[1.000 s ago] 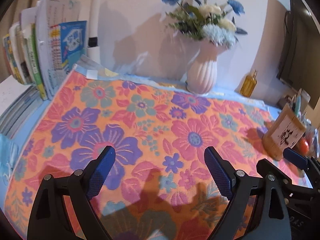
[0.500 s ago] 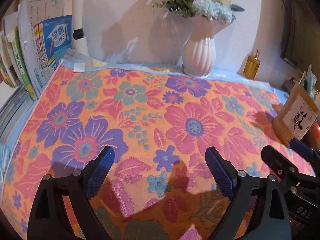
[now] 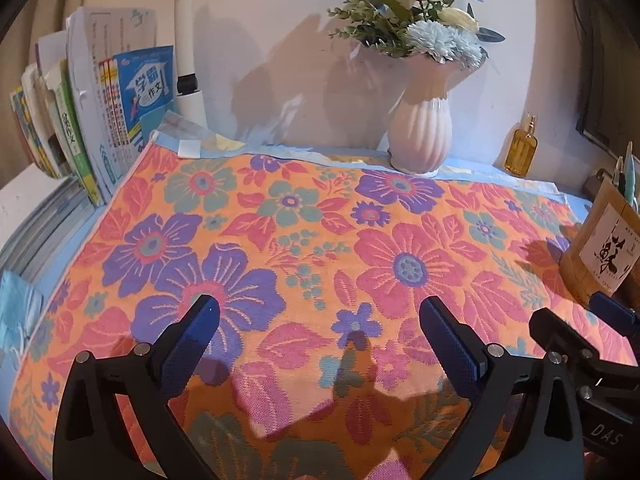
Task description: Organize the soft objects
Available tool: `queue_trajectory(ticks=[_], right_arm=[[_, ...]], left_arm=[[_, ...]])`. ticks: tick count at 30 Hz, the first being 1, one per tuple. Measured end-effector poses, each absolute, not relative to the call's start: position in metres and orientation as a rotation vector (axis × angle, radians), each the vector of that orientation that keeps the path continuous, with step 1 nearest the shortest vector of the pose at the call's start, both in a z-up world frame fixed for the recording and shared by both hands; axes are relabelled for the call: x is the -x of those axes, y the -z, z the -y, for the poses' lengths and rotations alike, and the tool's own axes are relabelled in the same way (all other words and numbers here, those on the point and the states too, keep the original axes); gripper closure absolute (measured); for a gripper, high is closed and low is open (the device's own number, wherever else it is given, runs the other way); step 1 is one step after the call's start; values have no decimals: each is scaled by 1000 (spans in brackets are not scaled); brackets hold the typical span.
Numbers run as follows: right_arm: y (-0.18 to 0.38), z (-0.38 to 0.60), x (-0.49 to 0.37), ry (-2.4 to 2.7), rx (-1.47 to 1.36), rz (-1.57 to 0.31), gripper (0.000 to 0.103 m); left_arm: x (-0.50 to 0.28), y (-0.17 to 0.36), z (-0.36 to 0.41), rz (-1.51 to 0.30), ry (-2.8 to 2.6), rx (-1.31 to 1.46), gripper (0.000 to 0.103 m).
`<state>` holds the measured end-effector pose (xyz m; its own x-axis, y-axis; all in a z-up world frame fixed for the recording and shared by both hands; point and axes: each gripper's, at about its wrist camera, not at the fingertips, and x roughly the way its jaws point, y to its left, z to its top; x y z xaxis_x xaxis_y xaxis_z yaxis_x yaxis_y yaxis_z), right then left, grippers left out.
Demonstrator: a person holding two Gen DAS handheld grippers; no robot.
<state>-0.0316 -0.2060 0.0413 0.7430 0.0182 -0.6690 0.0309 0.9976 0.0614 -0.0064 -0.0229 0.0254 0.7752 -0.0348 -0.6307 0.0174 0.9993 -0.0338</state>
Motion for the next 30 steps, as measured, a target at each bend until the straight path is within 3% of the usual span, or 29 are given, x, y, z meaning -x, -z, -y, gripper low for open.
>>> queue_trajectory(ticks=[30], right_arm=[[-38, 200, 30, 14, -21, -742, 5]], left_arm=[[3, -21, 21, -708, 35, 43, 3]])
